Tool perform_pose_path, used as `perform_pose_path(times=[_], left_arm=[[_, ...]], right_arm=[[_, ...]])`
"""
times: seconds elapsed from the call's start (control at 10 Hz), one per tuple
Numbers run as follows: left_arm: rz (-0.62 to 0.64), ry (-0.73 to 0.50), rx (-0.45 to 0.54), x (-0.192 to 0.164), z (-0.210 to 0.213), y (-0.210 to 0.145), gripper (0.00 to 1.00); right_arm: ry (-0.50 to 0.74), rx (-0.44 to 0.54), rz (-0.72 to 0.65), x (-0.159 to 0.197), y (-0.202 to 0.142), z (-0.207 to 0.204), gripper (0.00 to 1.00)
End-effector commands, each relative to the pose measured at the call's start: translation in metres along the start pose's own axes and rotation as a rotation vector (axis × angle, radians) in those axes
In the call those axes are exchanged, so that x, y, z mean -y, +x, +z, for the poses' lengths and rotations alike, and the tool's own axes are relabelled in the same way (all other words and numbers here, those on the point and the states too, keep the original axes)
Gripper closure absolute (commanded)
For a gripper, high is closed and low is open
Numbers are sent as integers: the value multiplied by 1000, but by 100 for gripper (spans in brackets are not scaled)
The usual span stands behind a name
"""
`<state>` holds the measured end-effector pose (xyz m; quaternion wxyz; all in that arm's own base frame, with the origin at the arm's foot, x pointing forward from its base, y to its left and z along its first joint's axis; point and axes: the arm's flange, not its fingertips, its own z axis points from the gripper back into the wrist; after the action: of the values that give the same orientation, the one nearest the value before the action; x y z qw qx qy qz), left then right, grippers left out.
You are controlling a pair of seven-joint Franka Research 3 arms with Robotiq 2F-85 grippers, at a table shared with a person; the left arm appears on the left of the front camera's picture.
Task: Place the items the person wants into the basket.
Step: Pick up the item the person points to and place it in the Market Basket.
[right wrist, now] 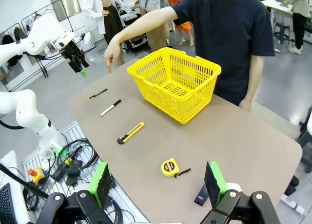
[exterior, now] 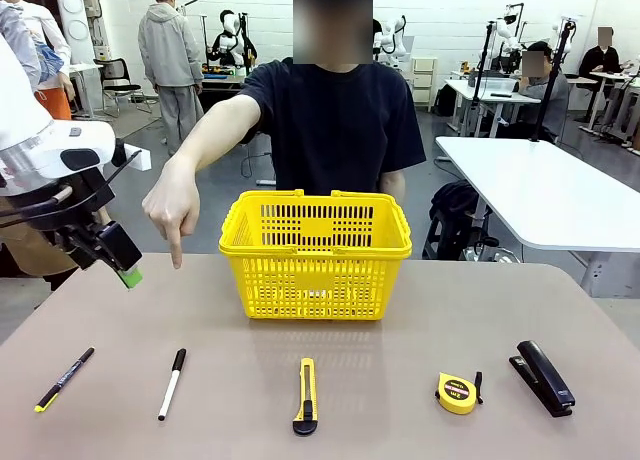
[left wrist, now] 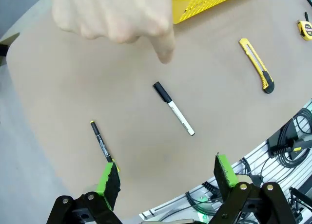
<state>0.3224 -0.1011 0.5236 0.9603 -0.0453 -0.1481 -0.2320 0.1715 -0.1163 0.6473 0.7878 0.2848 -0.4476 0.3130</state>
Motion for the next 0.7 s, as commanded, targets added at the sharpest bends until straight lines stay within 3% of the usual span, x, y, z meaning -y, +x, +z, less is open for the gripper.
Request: perform_pose_path(times=[0.0, 0.4, 0.6], left_arm=[[7, 9, 10, 3, 2, 1, 0], [-9, -9, 6, 3, 2, 1, 0], [68, 25, 49, 14, -24, -7, 0]], right_arm=[[2, 2, -1, 1, -1, -2, 0], [2, 2, -1, 1, -1, -2, 0], [2, 2, -1, 1, -1, -2, 0]])
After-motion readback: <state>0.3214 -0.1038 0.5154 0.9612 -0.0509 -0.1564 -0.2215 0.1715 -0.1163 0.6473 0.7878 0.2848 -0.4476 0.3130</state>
